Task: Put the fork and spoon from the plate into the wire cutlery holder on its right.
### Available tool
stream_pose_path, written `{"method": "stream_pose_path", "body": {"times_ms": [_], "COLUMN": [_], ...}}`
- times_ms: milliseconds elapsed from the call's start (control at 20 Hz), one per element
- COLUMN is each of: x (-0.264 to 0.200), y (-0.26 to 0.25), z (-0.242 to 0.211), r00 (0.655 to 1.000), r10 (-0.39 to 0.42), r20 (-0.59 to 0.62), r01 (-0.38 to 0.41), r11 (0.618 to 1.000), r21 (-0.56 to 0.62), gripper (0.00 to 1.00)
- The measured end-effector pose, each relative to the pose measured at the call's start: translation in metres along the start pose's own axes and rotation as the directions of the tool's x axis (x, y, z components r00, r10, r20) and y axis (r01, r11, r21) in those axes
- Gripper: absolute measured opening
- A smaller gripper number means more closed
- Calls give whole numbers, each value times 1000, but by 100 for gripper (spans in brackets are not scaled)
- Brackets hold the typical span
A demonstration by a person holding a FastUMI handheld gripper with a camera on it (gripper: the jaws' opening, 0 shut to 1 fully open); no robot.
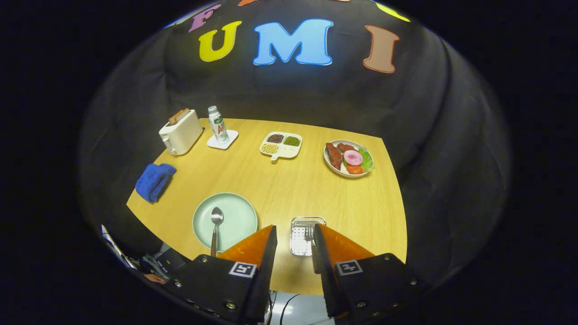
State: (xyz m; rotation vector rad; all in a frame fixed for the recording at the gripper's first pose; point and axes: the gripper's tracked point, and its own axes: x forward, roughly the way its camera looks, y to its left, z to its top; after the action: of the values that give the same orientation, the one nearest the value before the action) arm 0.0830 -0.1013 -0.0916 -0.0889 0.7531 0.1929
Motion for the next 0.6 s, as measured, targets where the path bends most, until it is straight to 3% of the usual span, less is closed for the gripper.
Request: {"method": "stream_pose_path", "body": {"times_ms": [600], "x": [4], "y": [110], "z": [-30], "r00": [990], "r10": [137], "r20": [28], "r01": [-134], "r11": [988], "r21": [-81], "gripper": [50]}}
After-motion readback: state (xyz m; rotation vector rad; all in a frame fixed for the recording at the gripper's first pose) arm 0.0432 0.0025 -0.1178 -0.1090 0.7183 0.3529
